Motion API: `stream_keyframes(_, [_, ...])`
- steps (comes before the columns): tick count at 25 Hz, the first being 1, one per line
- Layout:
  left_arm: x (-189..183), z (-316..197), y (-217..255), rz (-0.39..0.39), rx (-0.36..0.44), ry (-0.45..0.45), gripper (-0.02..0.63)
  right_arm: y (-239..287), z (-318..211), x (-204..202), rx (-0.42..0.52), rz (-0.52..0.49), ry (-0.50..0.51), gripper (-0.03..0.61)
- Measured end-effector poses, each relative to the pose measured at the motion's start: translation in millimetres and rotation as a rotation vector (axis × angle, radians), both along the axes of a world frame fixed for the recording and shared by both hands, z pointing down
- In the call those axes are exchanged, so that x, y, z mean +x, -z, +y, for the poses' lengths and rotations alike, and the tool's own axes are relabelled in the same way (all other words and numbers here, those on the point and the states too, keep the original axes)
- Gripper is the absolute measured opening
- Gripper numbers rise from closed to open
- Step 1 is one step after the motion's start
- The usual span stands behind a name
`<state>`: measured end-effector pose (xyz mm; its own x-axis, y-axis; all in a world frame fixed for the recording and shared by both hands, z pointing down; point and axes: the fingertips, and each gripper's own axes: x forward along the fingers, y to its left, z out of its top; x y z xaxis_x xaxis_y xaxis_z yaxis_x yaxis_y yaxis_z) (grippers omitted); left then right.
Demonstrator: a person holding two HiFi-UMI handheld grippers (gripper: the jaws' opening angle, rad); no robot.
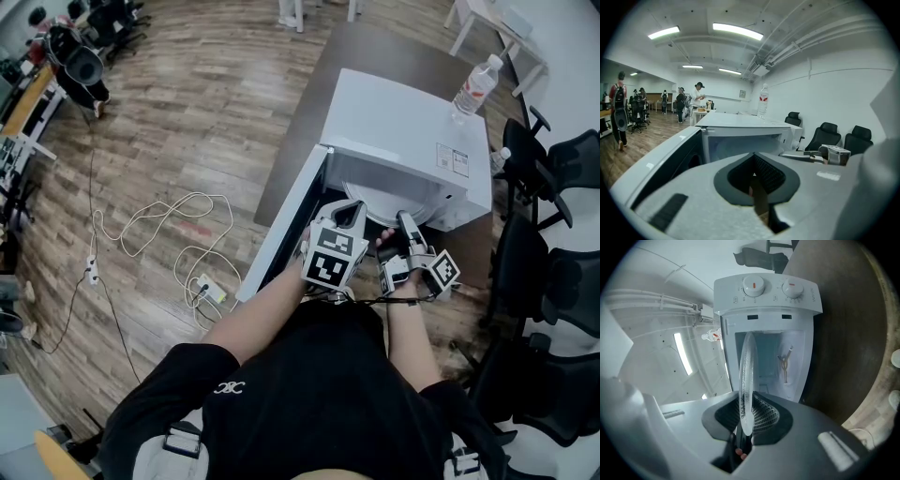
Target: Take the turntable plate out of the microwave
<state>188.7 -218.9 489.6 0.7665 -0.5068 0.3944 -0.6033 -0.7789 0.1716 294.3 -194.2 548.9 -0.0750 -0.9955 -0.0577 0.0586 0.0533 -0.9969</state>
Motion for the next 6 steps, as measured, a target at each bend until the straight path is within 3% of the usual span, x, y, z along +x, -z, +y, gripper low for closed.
stream_keyframes(6, [-1.1,-1.2,0.5,0.005,-0.009,0.005,0.0,0.1,-2.0,1.7,-0.003,-0.002,-0.001,0.049])
